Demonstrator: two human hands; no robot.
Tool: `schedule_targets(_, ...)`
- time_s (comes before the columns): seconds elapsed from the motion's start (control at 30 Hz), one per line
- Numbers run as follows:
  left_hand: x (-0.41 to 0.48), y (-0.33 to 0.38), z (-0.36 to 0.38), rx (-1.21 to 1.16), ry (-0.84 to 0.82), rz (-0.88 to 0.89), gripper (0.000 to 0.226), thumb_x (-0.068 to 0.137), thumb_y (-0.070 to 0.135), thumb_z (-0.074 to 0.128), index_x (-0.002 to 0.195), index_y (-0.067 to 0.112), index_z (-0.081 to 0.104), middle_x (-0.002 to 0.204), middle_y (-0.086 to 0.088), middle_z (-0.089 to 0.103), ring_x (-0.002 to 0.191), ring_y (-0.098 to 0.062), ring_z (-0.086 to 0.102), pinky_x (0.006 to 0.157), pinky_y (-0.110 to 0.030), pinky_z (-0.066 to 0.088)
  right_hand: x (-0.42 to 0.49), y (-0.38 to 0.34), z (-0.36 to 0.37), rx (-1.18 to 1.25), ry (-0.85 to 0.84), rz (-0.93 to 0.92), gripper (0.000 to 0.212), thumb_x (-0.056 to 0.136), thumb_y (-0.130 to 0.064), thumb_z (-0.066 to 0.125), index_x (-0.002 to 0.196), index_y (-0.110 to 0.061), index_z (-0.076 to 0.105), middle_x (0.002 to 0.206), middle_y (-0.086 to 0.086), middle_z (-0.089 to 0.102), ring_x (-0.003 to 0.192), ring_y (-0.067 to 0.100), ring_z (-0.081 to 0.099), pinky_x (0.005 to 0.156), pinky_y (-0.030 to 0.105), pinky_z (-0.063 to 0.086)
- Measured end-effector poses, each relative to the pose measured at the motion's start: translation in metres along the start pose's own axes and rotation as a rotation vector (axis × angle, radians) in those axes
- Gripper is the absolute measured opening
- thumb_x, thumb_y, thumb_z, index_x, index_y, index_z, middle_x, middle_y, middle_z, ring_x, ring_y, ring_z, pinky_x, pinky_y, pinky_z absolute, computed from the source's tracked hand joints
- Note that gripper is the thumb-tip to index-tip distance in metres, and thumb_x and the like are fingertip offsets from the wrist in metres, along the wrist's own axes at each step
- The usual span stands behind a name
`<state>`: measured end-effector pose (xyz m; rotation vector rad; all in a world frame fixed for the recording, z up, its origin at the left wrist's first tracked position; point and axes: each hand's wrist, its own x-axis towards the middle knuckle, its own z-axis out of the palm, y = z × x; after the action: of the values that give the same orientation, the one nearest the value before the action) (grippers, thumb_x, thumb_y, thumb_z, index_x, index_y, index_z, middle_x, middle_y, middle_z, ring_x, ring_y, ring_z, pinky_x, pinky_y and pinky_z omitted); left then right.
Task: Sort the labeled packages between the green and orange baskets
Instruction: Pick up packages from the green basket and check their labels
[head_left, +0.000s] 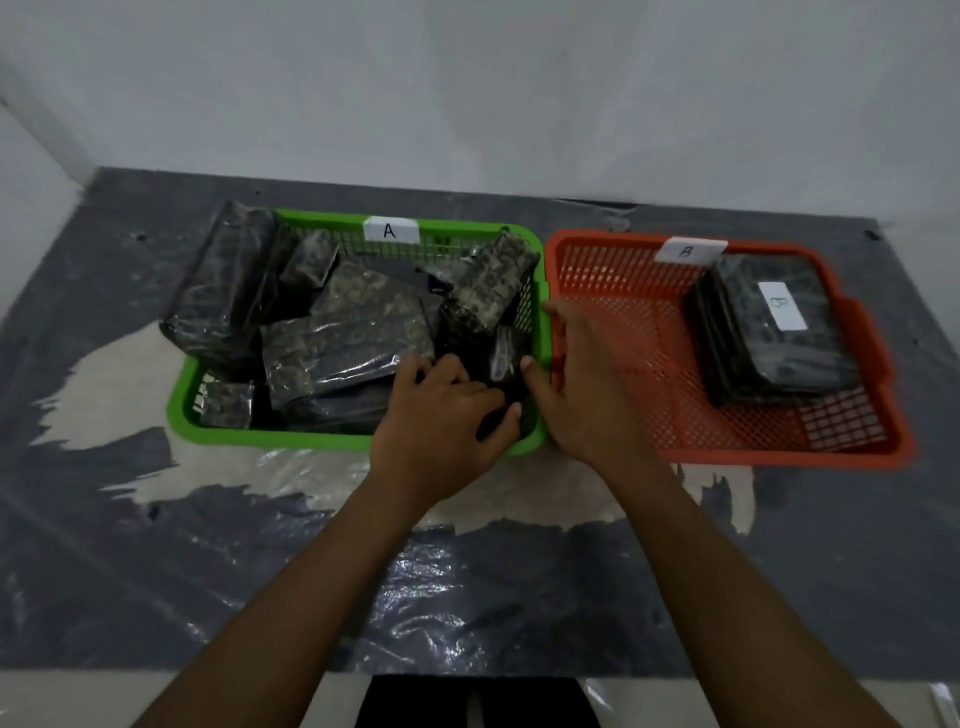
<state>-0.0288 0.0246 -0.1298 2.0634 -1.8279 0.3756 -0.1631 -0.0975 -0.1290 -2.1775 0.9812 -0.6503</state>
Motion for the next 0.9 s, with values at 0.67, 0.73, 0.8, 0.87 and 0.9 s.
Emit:
schedule_targets(0.67, -0.006, -0.003, 0.000, -0.006, 0.025, 0.105, 0.060, 0.100, 0.062, 0.026, 0.078, 0.031, 0.073, 0.060, 0.005, 0.046, 0.075, -0.014, 0.034, 0.079, -0.039, 0.031, -0.002, 0.002, 0.000, -0.193, 0.159, -0.130, 0.050, 0.096, -0.042, 0.056, 0.143, -0.032, 0.044, 0.119, 0.006, 0.070, 0.099, 0.027, 0.067, 0.073, 0.026, 0.041)
schedule_targets(0.73, -0.006, -0.003, -0.003, -0.002, 0.005, 0.101, 0.061, 0.099, 0.064, 0.024, 0.082, 0.031, 0.073, 0.062, 0.005, 0.043, 0.075, -0.015, 0.035, 0.080, -0.039, 0.030, -0.002, -0.001, -0.002, -0.176, 0.152, -0.113, 0.049, 0.096, -0.040, 0.057, 0.143, -0.032, 0.044, 0.117, 0.008, 0.070, 0.096, 0.029, 0.067, 0.072, 0.025, 0.039)
schedule_targets(0.8, -0.005, -0.004, -0.003, 0.001, -0.012, 0.100, 0.061, 0.099, 0.064, 0.024, 0.083, 0.031, 0.073, 0.063, 0.005, 0.040, 0.075, -0.016, 0.037, 0.081, -0.040, 0.030, -0.001, -0.003, -0.003, -0.155, 0.122, -0.094, 0.048, 0.097, -0.039, 0.057, 0.143, -0.033, 0.043, 0.111, 0.011, 0.070, 0.086, 0.027, 0.066, 0.070, 0.025, 0.039)
schedule_targets(0.87, -0.005, -0.004, -0.003, 0.000, -0.027, 0.104, 0.061, 0.099, 0.064, 0.024, 0.082, 0.030, 0.072, 0.064, 0.005, 0.041, 0.075, -0.016, 0.037, 0.081, -0.039, 0.029, -0.001, -0.004, -0.004, -0.139, 0.097, -0.088, 0.047, 0.098, -0.038, 0.056, 0.143, -0.033, 0.041, 0.105, 0.012, 0.070, 0.077, 0.021, 0.059, 0.069, 0.026, 0.039)
schedule_targets(0.9, -0.005, -0.005, -0.003, -0.005, -0.033, 0.105, 0.060, 0.099, 0.063, 0.024, 0.081, 0.031, 0.072, 0.064, 0.005, 0.041, 0.075, -0.015, 0.037, 0.081, -0.038, 0.028, -0.001, -0.004, -0.004, -0.129, 0.090, -0.089, 0.047, 0.098, -0.037, 0.056, 0.143, -0.032, 0.041, 0.105, 0.012, 0.070, 0.078, 0.020, 0.059, 0.069, 0.026, 0.039)
